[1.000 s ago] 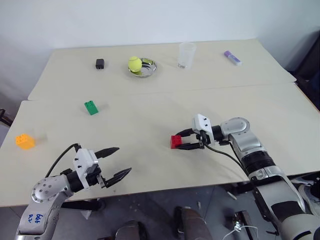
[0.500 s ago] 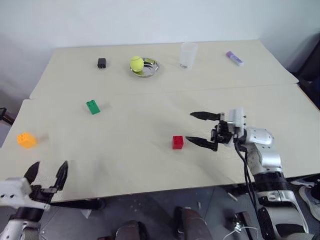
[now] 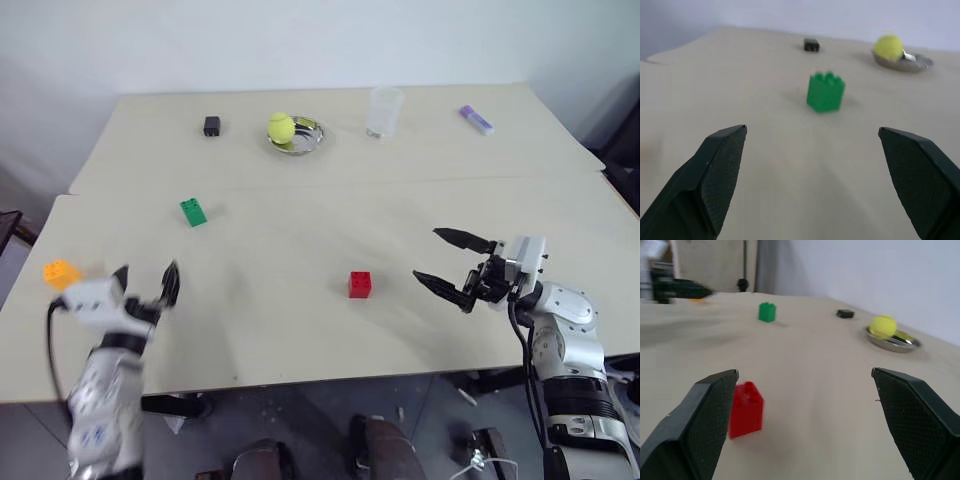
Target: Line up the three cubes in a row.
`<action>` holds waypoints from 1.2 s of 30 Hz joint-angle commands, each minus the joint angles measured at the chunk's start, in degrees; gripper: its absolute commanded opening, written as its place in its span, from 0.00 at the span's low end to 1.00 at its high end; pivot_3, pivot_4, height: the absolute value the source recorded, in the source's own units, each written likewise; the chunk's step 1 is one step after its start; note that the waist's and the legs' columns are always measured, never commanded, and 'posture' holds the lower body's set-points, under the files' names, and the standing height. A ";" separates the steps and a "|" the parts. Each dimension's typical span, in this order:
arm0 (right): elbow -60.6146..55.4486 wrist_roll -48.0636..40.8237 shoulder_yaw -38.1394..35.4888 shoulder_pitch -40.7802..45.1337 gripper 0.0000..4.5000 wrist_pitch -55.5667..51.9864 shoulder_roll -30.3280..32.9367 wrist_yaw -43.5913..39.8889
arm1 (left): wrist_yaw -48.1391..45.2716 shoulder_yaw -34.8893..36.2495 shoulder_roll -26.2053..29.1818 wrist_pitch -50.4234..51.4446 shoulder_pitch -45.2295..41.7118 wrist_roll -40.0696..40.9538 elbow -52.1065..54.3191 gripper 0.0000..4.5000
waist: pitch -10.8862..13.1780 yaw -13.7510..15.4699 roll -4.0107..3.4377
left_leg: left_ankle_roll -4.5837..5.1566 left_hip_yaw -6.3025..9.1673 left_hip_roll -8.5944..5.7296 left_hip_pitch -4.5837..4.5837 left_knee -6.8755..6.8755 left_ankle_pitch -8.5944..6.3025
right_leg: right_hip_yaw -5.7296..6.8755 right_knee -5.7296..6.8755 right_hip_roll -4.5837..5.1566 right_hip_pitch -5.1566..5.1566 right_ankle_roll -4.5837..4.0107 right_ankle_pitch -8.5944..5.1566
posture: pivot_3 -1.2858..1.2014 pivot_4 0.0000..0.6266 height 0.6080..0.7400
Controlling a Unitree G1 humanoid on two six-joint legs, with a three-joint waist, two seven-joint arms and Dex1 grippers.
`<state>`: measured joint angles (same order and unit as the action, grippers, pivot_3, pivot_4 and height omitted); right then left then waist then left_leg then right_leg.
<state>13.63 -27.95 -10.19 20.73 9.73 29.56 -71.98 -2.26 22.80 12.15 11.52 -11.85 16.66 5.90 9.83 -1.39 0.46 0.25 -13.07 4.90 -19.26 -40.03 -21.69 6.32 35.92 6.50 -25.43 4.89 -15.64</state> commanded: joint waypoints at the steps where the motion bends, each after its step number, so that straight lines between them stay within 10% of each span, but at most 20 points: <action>1: -3.14 -1.16 -0.47 -0.50 0.99 -1.62 0.63 1.38 | 6.83 -1.23 -0.98 1.04 -8.33 -3.30 -6.38 1.00 | -0.01 -0.10 0.01 | 0.02 0.04 -0.01 0.00 0.02 -0.01 | -0.01 -0.01 0.01 0.00 0.05 0.03 | 0.52 0.24 1.00; 18: -9.02 -0.54 0.72 -4.06 0.99 -5.72 1.23 4.57 | 18.39 -3.86 -1.91 -9.57 -33.62 -9.04 -43.28 1.00 | 0.09 -0.03 0.17 | -0.01 -0.27 -0.02 -0.15 0.13 -0.01 | 0.13 -0.04 -0.13 0.00 0.18 0.09 | 0.52 0.24 1.00; 28: -8.45 0.06 0.86 -4.01 1.00 -4.86 0.90 5.15 | 17.74 -4.12 -1.12 -9.49 -35.02 -8.17 -45.59 0.39 | 0.12 -0.23 0.22 | -0.01 -0.25 -0.02 -0.17 0.15 -0.01 | 0.16 -0.06 -0.15 -0.01 0.21 0.11 | 0.52 0.24 1.00; 33: -8.09 0.33 0.64 -4.21 1.00 -4.01 0.87 5.40 | 2.39 -7.17 3.04 -6.99 -28.08 -5.28 -32.72 0.34 | 0.12 -0.40 0.21 | -0.03 -0.27 -0.02 -0.17 0.18 0.00 | 0.16 -0.04 -0.16 -0.02 0.21 0.11 | 0.52 0.24 1.00; 36: -7.92 0.16 -0.97 -5.61 1.00 -3.56 2.21 5.28 | -31.84 -8.71 12.58 -2.28 -22.71 8.13 -24.37 0.34 | 0.14 -0.64 0.23 | -0.10 -0.32 0.03 -0.16 0.19 0.02 | 0.16 0.00 -0.21 -0.08 0.20 0.10 | 0.52 0.24 1.00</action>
<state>6.81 -27.09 -9.09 16.03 5.12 30.46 -66.73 -19.67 13.98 21.64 7.83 -34.58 18.77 -24.29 9.97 -2.03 0.69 0.10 -13.41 4.98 -19.42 -39.84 -21.67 6.49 35.99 6.26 -25.56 5.07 -15.54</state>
